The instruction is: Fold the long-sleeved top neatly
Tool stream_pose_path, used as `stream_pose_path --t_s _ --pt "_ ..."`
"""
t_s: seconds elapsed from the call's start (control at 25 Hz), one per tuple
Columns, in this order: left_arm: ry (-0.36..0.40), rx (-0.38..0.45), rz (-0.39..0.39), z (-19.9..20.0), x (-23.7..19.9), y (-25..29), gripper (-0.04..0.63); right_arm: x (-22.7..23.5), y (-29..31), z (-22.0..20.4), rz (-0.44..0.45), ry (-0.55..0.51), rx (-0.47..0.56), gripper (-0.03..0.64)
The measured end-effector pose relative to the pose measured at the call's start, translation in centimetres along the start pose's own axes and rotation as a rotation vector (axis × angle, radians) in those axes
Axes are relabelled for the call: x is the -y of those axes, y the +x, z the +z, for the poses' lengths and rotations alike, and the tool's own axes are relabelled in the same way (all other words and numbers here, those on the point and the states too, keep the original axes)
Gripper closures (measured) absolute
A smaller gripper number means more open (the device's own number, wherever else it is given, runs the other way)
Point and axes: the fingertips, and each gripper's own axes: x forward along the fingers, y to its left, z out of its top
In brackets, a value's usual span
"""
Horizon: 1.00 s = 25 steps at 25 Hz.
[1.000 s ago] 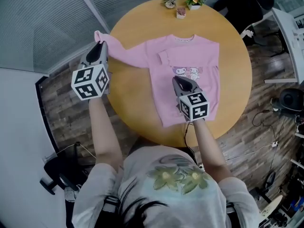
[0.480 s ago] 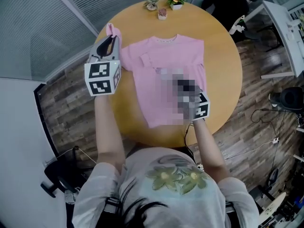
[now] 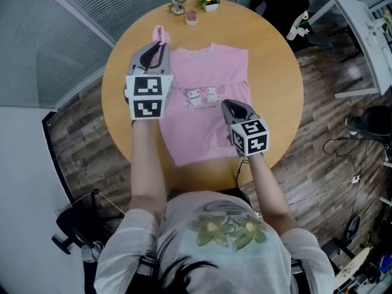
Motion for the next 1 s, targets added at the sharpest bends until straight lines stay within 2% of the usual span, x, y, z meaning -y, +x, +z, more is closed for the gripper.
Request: stream_pose_path --t_s 0.44,0.84,1.0 --pt "0.055 -0.082 -0.031 -0.8 10.0 6.0 0.555 5.6 -0.4 -1.1 0.029 0.001 -0.024 0.583" --pt "0.126 -0.203 -0.118 -5.2 18.7 11.8 0.554 9.1 0.3 -2.8 0.061 0.022 -0.058 0.583" --pt "0.132 -0.264 -0.16 -7.6 21.5 14.1 0.555 10.2 0.7 -3.5 0.068 0.036 -0.07 0.583"
